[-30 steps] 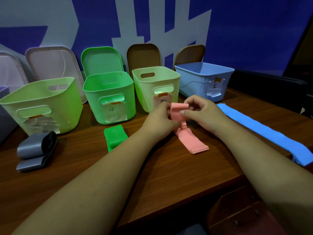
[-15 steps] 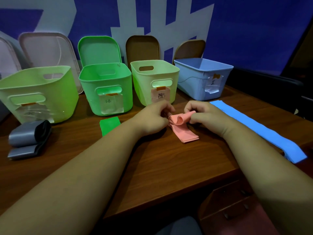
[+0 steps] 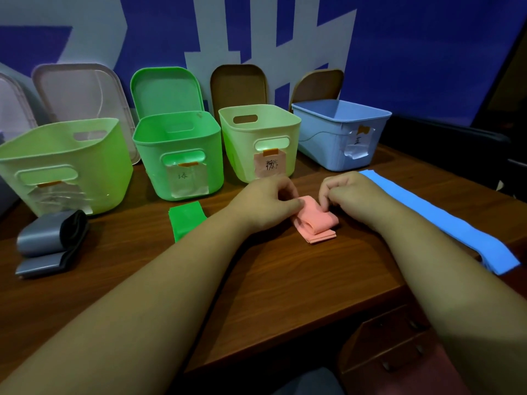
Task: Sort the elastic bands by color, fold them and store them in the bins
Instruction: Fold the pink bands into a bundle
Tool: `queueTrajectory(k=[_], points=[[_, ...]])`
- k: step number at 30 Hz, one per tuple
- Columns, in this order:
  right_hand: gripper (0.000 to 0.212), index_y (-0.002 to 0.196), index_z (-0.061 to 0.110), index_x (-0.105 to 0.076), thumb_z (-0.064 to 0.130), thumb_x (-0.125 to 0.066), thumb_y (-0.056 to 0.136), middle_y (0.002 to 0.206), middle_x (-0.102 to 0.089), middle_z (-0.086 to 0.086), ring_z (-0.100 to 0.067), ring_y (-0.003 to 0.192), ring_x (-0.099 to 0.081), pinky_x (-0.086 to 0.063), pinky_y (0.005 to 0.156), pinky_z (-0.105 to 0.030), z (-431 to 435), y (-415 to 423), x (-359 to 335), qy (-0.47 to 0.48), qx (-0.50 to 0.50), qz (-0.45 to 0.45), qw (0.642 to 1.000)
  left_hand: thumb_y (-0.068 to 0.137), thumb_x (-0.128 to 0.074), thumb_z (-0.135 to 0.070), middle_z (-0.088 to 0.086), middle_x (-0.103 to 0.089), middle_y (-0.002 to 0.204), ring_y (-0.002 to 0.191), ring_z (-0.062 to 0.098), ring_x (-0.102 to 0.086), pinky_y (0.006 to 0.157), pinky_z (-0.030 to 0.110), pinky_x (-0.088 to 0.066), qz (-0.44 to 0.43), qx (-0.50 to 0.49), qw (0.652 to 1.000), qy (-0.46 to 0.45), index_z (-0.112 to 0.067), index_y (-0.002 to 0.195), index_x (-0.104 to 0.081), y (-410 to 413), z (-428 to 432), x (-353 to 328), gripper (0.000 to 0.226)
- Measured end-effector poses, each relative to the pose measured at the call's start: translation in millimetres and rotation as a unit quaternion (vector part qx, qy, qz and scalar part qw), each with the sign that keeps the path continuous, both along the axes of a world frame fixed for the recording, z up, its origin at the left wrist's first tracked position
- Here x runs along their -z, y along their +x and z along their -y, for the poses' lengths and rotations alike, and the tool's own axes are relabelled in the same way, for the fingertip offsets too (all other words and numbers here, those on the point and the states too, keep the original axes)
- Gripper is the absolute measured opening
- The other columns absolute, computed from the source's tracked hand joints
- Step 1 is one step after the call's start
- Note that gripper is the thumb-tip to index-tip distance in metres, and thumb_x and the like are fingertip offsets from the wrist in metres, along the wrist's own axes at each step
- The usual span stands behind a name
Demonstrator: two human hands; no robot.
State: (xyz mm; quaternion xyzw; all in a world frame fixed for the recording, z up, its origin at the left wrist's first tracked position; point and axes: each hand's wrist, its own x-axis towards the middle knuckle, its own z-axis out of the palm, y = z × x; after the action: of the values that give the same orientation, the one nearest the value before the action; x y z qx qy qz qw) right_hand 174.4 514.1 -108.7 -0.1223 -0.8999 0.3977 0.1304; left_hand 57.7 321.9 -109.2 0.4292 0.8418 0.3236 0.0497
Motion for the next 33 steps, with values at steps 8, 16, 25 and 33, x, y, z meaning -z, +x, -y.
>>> queueTrajectory(k=[8, 16, 25, 33], points=[[0.026, 0.089, 0.038, -0.078, 0.022, -0.058, 0.091, 0.084, -0.074, 0.009, -0.015, 0.074, -0.062, -0.054, 0.074, -0.041, 2, -2, 2, 0.044, 0.053, 0.019, 0.997, 0.092, -0.079, -0.029, -0.011, -0.069, 0.099, 0.09, 0.003, -0.065, 0.08, 0.024, -0.053, 0.044, -0.015, 0.997, 0.064, -0.029, 0.108, -0.072, 0, 0, -2, 0.017], [0.028, 0.083, 0.039, -0.079, 0.023, -0.059, 0.095, 0.091, -0.072, 0.015, -0.006, 0.081, -0.063, -0.047, 0.072, -0.031, 6, -2, 0, 0.049, 0.058, 0.017, 0.997, 0.099, -0.07, -0.025, -0.006, -0.068, 0.115, 0.105, 0.012, -0.062, 0.087, 0.028, -0.05, -0.02, -0.091, 0.993, 0.069, -0.024, 0.12, -0.07, -3, -4, 1, 0.021], [0.033, 0.079, 0.021, -0.076, 0.047, -0.063, 0.095, 0.098, -0.068, 0.004, -0.017, 0.095, -0.064, -0.054, 0.09, -0.044, 17, 5, -10, 0.07, 0.036, 0.035, 0.996, 0.103, -0.062, -0.029, -0.005, -0.069, 0.117, 0.104, 0.012, -0.061, 0.09, 0.032, -0.054, -0.048, -0.098, 0.994, 0.031, -0.027, 0.122, -0.069, -3, -6, 3, 0.021], [0.022, 0.083, 0.028, -0.08, 0.042, -0.068, 0.096, 0.094, -0.075, 0.008, -0.014, 0.096, -0.067, -0.057, 0.088, -0.041, 20, 2, -10, 0.024, 0.04, 0.046, 0.998, 0.104, -0.062, -0.028, -0.004, -0.068, 0.118, 0.104, 0.013, -0.06, 0.088, 0.03, -0.051, -0.044, -0.101, 0.993, 0.033, -0.024, 0.123, -0.07, -6, -6, 3, 0.022]])
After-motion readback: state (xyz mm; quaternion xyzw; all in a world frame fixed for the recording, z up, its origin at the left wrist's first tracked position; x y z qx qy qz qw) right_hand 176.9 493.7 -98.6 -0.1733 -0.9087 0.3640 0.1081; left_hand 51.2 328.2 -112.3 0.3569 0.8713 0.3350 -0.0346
